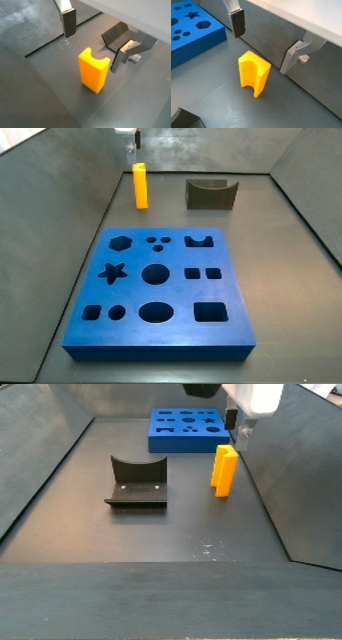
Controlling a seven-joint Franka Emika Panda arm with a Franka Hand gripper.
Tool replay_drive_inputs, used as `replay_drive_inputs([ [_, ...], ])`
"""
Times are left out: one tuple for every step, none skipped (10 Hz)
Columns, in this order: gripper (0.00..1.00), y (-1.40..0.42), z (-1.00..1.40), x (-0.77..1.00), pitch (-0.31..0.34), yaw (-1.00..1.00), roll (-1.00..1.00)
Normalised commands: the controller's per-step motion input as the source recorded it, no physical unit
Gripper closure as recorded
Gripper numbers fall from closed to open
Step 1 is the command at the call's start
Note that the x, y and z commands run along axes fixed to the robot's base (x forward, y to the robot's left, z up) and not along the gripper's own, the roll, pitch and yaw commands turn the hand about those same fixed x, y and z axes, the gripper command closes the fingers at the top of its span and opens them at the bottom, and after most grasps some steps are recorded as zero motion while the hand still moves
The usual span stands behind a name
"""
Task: Pick up the arch object. Move up. Rotate the arch object. Move to above the board. Insert the arch object.
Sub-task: Rotate the arch object.
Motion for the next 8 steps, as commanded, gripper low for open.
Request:
replay_drive_inputs([
  [0.0, 0.0, -1.0, 0.01, -0.022, 0.03, 0.0],
  [0.0, -0.01, -1.0, 0.02, -0.031, 0.03, -0.01],
  [0.0, -0.01, -0.99, 0.02, -0.041, 0.03, -0.02],
  [0.0, -0.01, -0.92, 0.02, -0.043, 0.02, -0.02],
  [0.0, -0.01, -0.75, 0.02, -0.052, 0.02, -0.03],
  [0.0, -0.01, -0.68, 0.02, -0.051, 0.02, -0.04],
  [0.0, -0.01, -0.52, 0.02, -0.053, 0.02, -0.05],
  [0.0, -0.01, -0.45, 0.02, -0.05, 0.02, -0.05],
])
